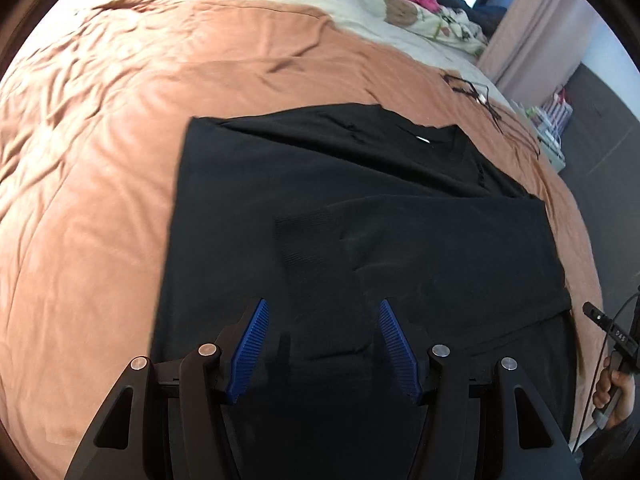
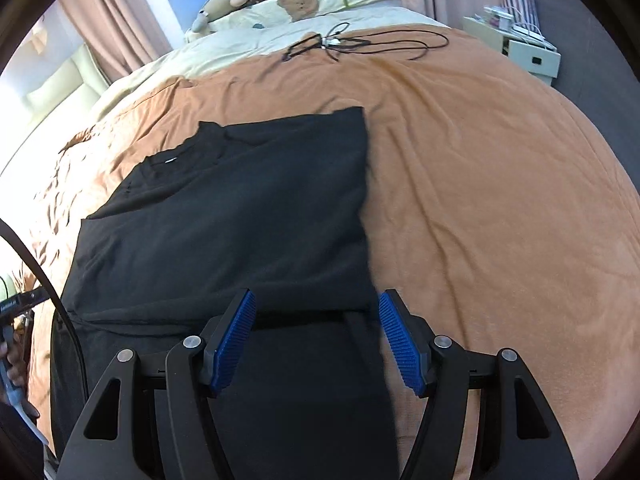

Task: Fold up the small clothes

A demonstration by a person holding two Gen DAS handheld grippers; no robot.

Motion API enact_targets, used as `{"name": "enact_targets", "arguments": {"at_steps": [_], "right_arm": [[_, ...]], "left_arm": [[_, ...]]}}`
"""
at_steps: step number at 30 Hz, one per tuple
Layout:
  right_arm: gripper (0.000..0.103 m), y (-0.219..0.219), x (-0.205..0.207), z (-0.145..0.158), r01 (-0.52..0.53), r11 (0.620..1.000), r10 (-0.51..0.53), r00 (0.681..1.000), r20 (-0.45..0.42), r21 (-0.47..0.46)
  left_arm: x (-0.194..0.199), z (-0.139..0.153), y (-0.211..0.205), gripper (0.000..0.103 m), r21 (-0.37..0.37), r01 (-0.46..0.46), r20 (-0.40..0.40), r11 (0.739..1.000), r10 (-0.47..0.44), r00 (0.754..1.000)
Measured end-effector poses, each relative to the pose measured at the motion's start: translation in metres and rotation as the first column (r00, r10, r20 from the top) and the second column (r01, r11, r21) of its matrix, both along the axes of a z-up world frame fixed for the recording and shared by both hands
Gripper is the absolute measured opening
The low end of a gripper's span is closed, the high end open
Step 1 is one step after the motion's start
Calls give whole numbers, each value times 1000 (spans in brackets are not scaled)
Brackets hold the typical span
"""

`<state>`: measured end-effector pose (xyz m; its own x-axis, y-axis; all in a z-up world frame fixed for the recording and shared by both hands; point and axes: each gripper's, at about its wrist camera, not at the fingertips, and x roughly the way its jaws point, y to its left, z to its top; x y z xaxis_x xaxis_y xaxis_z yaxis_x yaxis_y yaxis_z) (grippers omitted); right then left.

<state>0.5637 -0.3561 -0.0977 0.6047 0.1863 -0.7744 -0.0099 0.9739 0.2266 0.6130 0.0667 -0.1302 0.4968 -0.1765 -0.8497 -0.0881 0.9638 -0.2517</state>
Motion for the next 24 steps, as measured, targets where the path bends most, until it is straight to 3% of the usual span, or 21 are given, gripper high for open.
{"name": "enact_targets", "arguments": {"at_steps": [14,19,21,22,23,24], "right_arm": [[63,-24,17,-34,-15,1000,14,999,-44,-27],[40,-15,30,-45,-26,996,20,997,-73,-89],[39,-14,34,-45,-18,996,12,998,-68,-92],[38,-13,36,-45,-16,996,11,998,-64,-90],[36,-12,38,-45,-14,996,9,998,-60,-90],[28,-12,39,-45,-13,996,7,998,-60,-90]], "left_arm": [[41,-51,2,60,55,-42,-116,998,48,992],[51,-54,-3,58,75,-35,-111,997,44,993],[56,-54,-7,35,56,-21,-105,998,27,994],[58,-53,-11,28,54,-3,-108,999,9,994],[59,-52,-14,13,45,13,-108,999,-8,994],[60,-50,-16,11,37,23,-110,999,-19,994]]}}
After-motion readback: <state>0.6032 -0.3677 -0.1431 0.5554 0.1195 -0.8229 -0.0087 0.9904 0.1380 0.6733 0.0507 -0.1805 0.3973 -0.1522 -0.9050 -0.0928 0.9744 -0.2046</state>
